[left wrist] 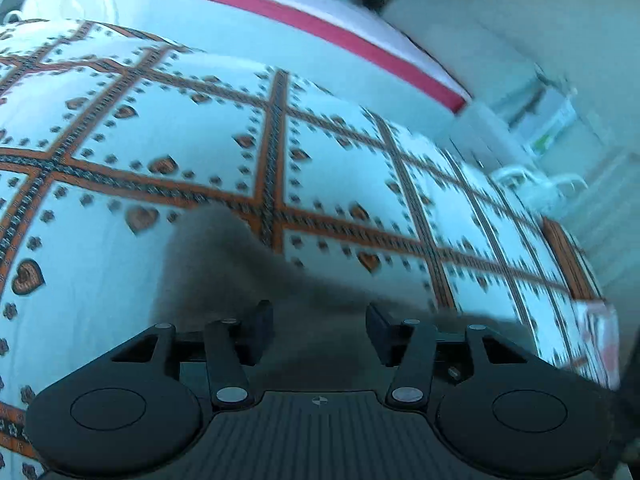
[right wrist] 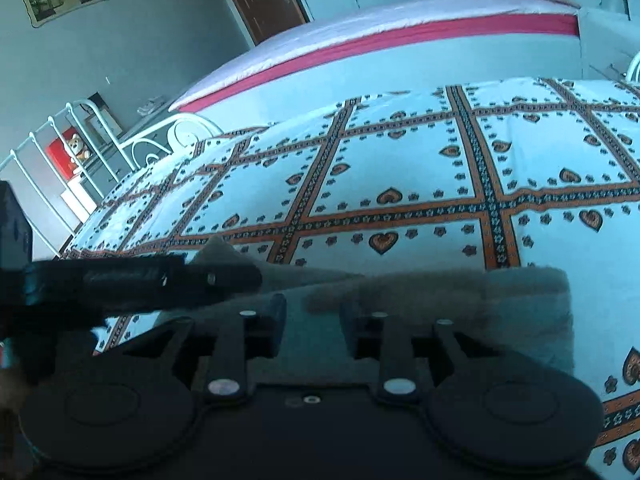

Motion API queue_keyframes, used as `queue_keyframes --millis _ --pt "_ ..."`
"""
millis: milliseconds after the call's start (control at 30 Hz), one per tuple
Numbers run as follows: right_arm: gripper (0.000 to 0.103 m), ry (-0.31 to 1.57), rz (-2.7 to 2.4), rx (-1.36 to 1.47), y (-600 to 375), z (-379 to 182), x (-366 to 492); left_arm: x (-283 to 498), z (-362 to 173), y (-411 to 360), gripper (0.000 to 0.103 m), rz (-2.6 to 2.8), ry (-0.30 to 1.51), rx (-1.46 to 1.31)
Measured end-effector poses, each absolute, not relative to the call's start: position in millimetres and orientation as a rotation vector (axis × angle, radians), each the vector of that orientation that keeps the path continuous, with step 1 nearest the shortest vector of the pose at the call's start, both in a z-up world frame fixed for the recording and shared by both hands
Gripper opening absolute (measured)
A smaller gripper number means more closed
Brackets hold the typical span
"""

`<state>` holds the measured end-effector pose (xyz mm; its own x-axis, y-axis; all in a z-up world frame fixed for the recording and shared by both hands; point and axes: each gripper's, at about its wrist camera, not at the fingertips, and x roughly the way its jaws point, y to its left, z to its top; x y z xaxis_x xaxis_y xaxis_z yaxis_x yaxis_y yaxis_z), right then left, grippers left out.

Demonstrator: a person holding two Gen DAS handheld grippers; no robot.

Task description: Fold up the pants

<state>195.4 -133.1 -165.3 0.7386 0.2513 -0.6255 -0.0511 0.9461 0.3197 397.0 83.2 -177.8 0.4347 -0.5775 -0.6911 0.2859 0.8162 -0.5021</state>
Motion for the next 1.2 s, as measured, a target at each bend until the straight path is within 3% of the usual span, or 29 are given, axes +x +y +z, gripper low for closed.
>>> queue_keyframes --millis 133,400,500,567,633,733,767,833,933,967,1000,1033,1067,1100,1200 --pt "0.018 0.752 0.144 0.28 -133 -178 192 403 -189 73 0.053 -0.562 1.0 -0.248" --pt "0.018 0.74 0.158 0.219 -130 -183 182 417 -169 75 0.052 -0.323 0.773 -0.186" --pt "0.026 0.687 0.185 0.248 -133 -170 174 413 -154 92 0.052 -0.356 0.784 -0.263" --pt "0.026 0.686 0.211 0.247 -130 -166 176 403 -150 102 0.058 -0.366 0.79 -0.262" --pt "0.026 0.705 0.222 0.285 -129 -169 181 393 -155 107 0.075 -0.387 0.828 -0.267" --pt "0.027 0.719 0.223 0.276 -122 -172 182 373 -170 108 0.075 -0.43 0.883 -0.214" --pt "0.029 0.718 0.217 0.254 -119 -172 180 367 -176 102 0.075 -0.426 0.872 -0.135" --pt "0.043 0.716 0.185 0.209 -116 -174 177 360 -189 89 0.077 -0.388 0.857 0.018" --pt "0.043 0.717 0.151 0.17 -116 -178 171 354 -182 88 0.078 -0.352 0.849 0.017" --pt "0.048 0.694 0.148 0.163 -116 -173 163 350 -175 90 0.078 -0.354 0.853 -0.001" --pt "0.054 0.667 0.151 0.16 -116 -168 156 346 -169 92 0.079 -0.352 0.849 -0.012" --pt "0.068 0.638 0.147 0.145 -116 -162 148 340 -163 94 0.085 -0.344 0.836 -0.019" --pt "0.076 0.613 0.138 0.125 -116 -157 141 334 -159 96 0.089 -0.332 0.829 -0.024" --pt "0.076 0.591 0.132 0.117 -117 -154 135 328 -155 98 0.096 -0.319 0.823 -0.029" --pt "0.077 0.571 0.1 0.125 -125 -148 120 307 -148 100 0.098 -0.303 0.805 -0.008"
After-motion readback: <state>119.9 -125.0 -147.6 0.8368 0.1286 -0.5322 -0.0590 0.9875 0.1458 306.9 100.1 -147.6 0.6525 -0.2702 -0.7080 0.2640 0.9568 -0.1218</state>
